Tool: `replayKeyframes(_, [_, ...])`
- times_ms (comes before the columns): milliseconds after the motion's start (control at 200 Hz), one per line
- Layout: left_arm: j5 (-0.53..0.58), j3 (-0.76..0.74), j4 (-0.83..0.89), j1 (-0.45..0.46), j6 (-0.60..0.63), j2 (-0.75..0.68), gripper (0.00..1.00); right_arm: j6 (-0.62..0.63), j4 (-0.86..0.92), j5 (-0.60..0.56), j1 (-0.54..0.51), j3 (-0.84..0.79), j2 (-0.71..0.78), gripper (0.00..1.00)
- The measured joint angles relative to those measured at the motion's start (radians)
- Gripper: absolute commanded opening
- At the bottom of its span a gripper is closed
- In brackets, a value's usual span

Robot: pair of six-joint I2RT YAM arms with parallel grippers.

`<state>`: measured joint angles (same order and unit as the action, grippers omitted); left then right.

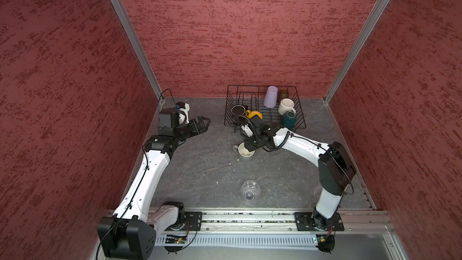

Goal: Load the cups into the dish rack
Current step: 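Lift the white mug toward the rack with the right gripper while the left reaches forward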

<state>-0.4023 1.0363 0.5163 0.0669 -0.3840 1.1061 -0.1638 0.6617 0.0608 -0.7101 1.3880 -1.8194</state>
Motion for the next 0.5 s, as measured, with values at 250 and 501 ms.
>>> replayKeyframes(250, [-0.001,-0.001,-0.004,-0.014,0.0,-0.007,0.97,0.008,-0.002,0.0,0.0,-0.002,-0.01,0.15])
replayKeyframes(501, [-0.022,-0.034,-0.068,-0.04,-0.005,-0.039,0.97,0.005,-0.004,0.012,0.001,-0.011,-0.005,0.0])
